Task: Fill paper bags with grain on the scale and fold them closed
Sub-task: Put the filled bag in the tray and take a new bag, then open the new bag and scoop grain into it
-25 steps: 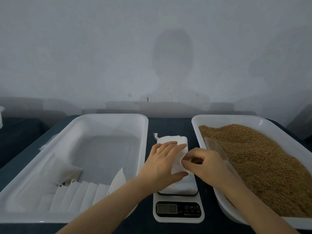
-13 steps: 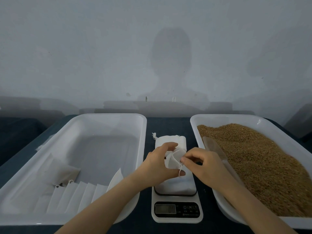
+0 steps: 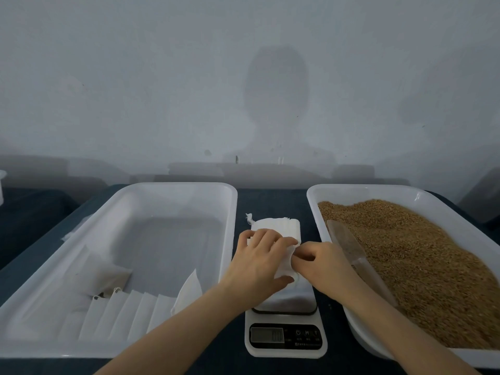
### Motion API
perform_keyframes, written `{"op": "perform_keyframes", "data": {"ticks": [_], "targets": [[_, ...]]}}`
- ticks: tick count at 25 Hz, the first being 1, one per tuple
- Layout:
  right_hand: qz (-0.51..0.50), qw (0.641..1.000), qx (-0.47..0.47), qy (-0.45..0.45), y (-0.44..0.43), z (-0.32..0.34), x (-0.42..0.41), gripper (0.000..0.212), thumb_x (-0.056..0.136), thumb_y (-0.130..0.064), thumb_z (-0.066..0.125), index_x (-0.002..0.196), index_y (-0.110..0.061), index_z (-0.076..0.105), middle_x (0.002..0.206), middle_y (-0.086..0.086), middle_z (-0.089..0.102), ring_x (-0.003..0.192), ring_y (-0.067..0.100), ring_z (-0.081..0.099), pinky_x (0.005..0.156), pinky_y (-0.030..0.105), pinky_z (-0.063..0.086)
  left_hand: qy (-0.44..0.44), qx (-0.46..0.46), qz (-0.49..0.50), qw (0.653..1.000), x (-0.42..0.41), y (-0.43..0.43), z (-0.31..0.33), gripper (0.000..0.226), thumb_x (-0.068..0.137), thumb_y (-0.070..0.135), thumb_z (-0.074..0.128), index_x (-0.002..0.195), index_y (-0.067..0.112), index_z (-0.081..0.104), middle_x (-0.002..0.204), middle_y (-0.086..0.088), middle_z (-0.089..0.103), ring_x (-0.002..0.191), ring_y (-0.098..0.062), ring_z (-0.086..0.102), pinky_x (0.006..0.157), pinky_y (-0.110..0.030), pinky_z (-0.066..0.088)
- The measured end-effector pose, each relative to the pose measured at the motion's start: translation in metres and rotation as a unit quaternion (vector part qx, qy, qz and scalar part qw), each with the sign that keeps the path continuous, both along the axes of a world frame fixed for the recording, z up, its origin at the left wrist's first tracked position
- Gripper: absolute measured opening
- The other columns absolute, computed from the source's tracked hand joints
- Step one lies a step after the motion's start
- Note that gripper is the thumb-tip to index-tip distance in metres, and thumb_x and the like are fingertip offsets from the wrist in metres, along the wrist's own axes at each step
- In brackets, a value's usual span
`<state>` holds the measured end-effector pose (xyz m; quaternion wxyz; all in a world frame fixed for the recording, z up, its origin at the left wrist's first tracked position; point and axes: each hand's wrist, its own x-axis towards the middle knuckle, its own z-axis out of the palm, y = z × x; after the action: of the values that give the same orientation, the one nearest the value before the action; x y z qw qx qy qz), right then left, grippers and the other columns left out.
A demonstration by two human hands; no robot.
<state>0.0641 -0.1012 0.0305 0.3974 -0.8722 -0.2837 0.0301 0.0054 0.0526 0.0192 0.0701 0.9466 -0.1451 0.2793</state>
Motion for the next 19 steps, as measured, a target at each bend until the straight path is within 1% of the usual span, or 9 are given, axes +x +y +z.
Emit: {"op": "perform_keyframes", "data": {"ticks": [1,3,6,8,11,14,16,18,19], "targets": [[0.001,1.0,0.007,0.009,0.0,0.001,-0.001,0.021,0.083,-0.022,0.061,0.063,-0.023,0.068,0.066,0.001,0.065,0.056,0.009,0.055,0.057,0.024,0.045,0.008,-0.014,0.001,1.0,0.0,0.0,0.001,0.066,0.061,0.044,0.085,0.117,0.018,0.062,0.106,0.001,0.063,0.101,-0.022,0.061,0.088,-0.043,0.046],[0.0,0.999,0.026,0.032,0.0,0.002,-0.001,0.01,0.08,-0.027,0.065,0.074,-0.03,0.072,0.077,-0.013,0.068,0.071,-0.001,0.061,0.062,0.015,0.047,0.039,-0.06,0.007,0.997,0.001,0.001,0.001,0.061,0.072,0.045,0.077,0.124,0.019,0.058,0.117,0.001,0.06,0.113,-0.021,0.054,0.099,-0.041,0.038],[-0.007,0.999,0.023,0.023,-0.004,0.001,-0.001,0.005,0.08,-0.035,0.069,0.081,-0.033,0.073,0.083,-0.017,0.068,0.078,-0.008,0.061,0.067,0.01,0.045,0.076,-0.1,-0.006,0.992,0.002,0.001,-0.002,0.054,0.083,0.045,0.066,0.129,0.019,0.052,0.128,0.003,0.056,0.121,-0.016,0.048,0.105,-0.031,0.031],[-0.008,1.0,0.023,0.003,-0.005,0.001,-0.003,0.007,0.082,-0.037,0.068,0.08,-0.032,0.072,0.081,-0.015,0.068,0.078,-0.006,0.061,0.068,0.012,0.047,0.114,-0.14,-0.019,0.983,0.001,-0.001,-0.002,0.053,0.086,0.04,0.065,0.132,0.019,0.048,0.132,0.004,0.054,0.121,-0.013,0.049,0.1,-0.022,0.032],[-0.001,0.999,0.041,-0.009,-0.008,0.008,-0.006,0.01,0.085,-0.039,0.063,0.076,-0.041,0.067,0.075,-0.02,0.068,0.075,-0.006,0.061,0.065,0.01,0.047,0.17,-0.2,-0.013,0.965,0.002,0.001,-0.001,0.054,0.086,0.038,0.066,0.133,0.026,0.043,0.132,0.008,0.053,0.112,-0.009,0.053,0.085,-0.013,0.038],[-0.063,0.996,0.034,-0.05,-0.027,0.017,0.006,0.008,0.087,-0.041,0.058,0.088,-0.044,0.065,0.075,-0.024,0.067,0.073,-0.009,0.061,0.057,0.007,0.046,0.209,-0.264,-0.004,0.942,0.004,0.004,0.0,0.054,0.083,0.041,0.069,0.129,0.032,0.043,0.127,0.012,0.053,0.101,-0.004,0.051,0.077,-0.006,0.038],[-0.146,0.985,-0.02,-0.084,-0.053,0.017,0.024,0.013,0.089,-0.035,0.058,0.099,-0.032,0.067,0.084,-0.019,0.067,0.065,-0.005,0.059,0.051,0.005,0.043,0.226,-0.296,-0.008,0.928,0.004,0.005,0.002,0.054,0.082,0.04,0.071,0.128,0.033,0.043,0.123,0.013,0.052,0.102,-0.003,0.05,0.08,-0.005,0.04],[-0.205,0.962,-0.172,-0.061,-0.078,0.011,0.042,0.021,0.091,-0.035,0.057,0.102,-0.019,0.065,0.088,-0.006,0.068,0.066,0.003,0.058,0.056,0.01,0.044,0.238,-0.322,-0.013,0.916,0.004,0.007,0.003,0.054,0.081,0.037,0.072,0.127,0.032,0.044,0.117,0.013,0.053,0.105,-0.008,0.055,0.093,-0.017,0.047],[-0.214,0.943,-0.253,-0.028,-0.086,0.006,0.049,0.025,0.091,-0.04,0.056,0.097,-0.016,0.062,0.082,-0.003,0.065,0.065,0.007,0.058,0.056,0.017,0.045,0.246,-0.329,-0.013,0.912,0.004,0.007,0.003,0.055,0.081,0.036,0.073,0.127,0.031,0.044,0.114,0.013,0.053,0.105,-0.01,0.057,0.096,-0.024,0.048]]}}
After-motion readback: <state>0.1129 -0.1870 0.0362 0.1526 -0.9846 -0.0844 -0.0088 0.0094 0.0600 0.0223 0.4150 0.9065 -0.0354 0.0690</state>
